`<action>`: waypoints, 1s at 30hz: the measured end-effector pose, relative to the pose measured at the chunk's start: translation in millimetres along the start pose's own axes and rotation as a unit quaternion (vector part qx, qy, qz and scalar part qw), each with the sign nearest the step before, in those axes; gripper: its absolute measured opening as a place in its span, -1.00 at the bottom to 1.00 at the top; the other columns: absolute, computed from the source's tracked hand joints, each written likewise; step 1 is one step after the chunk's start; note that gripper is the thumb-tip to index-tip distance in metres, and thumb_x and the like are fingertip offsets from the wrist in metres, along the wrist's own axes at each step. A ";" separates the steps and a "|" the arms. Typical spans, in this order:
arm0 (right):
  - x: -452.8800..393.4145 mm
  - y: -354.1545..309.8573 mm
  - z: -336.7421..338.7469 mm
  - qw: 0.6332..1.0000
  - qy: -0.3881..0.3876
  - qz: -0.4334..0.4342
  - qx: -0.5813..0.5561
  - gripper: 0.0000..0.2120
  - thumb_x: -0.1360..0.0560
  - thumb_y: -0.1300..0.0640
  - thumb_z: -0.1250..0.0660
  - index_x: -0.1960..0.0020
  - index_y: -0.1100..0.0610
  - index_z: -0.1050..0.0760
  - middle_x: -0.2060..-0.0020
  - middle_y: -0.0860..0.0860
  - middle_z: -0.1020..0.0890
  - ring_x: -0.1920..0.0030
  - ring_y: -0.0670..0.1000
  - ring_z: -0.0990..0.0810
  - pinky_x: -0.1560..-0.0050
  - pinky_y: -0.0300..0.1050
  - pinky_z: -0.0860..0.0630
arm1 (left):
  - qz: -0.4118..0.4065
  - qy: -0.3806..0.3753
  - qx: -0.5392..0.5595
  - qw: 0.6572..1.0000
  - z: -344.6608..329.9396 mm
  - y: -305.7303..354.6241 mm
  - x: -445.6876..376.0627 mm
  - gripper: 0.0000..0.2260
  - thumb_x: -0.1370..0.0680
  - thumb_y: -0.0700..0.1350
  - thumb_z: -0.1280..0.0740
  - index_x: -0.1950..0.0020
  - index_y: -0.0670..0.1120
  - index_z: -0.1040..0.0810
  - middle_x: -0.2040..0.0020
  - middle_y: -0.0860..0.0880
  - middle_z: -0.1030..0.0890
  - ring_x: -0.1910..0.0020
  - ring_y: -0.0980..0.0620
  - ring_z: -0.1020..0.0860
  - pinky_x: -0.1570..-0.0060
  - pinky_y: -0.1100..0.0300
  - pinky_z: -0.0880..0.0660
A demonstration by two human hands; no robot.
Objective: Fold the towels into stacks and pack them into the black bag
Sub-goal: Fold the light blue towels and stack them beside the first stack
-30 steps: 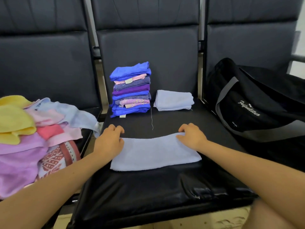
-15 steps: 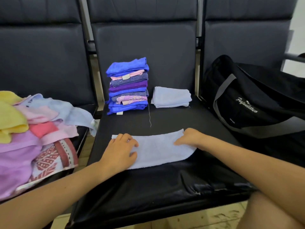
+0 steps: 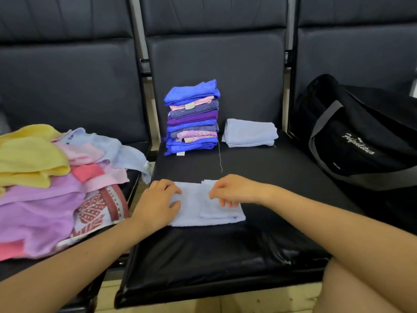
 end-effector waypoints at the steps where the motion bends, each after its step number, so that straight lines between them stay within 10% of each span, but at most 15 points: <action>1: -1.6 4.5 6.4 0.999 0.023 -0.002 0.041 -0.78 -0.53 0.03 -0.27 0.14 0.15 -0.58 0.33 0.04 -0.57 0.34 -0.02 -0.49 0.33 -0.23 -0.46 | 0.007 0.007 -0.006 1.000 0.1 -2.0 0.6 -0.56 -0.48 0.13 -0.15 -0.27 -0.02 -0.52 -0.22 0.01 -0.45 -0.22 -0.01 -0.39 -0.22 0.15 -0.33; 8: 1.7 55.7 15.0 0.983 0.049 -0.134 0.113 -0.50 -0.45 -0.25 -0.32 0.40 0.12 -0.31 0.48 0.01 -0.41 0.48 -0.01 -0.38 0.41 -0.19 -0.35 | 0.033 0.021 -0.043 0.998 0.0 -10.1 -7.3 -0.65 -0.55 0.09 -0.27 -0.30 0.02 -0.48 -0.11 0.03 -0.46 -0.18 0.00 -0.39 -0.16 0.15 -0.36; 15: -4.6 33.8 7.8 0.976 0.068 -0.109 -0.177 -0.90 -0.47 0.23 -0.36 0.17 0.16 -0.44 0.26 0.03 -0.51 0.29 -0.02 -0.51 0.44 -0.27 -0.43 | 0.028 0.010 -0.044 0.999 -4.9 -4.7 -19.5 -0.68 -0.58 0.05 -0.22 -0.33 0.06 -0.47 -0.15 0.04 -0.48 -0.20 0.02 -0.39 -0.19 0.17 -0.32; 21: 0.0 14.2 42.8 0.975 0.200 -0.007 -0.093 -0.90 -0.44 0.24 -0.33 0.12 0.18 -0.40 0.28 0.02 -0.41 0.28 -0.05 -0.37 0.31 -0.20 -0.28 | 0.027 0.001 -0.027 0.999 -6.9 -0.2 -26.7 -0.72 -0.59 0.04 -0.22 -0.29 0.10 -0.52 -0.14 0.05 -0.49 -0.19 0.04 -0.40 -0.22 0.15 -0.33; 30: -5.9 -14.2 -5.7 0.966 -0.009 0.023 -0.257 -0.86 -0.55 0.12 -0.30 0.00 0.18 -0.55 0.25 0.07 -0.60 0.31 -0.04 -0.53 0.25 -0.22 -0.49 | 0.082 0.008 0.088 0.993 -7.3 -10.1 -28.8 -0.68 -0.65 -0.07 -0.11 0.17 -0.09 -0.58 0.07 -0.06 -0.56 -0.01 -0.06 -0.47 -0.09 0.04 -0.38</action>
Point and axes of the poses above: each hand's wrist, its own x-axis away from the middle knuckle, its own z-axis out of the back of the hand, y = z × x, the point moved 6 cm from there along -x, towards the middle knuckle
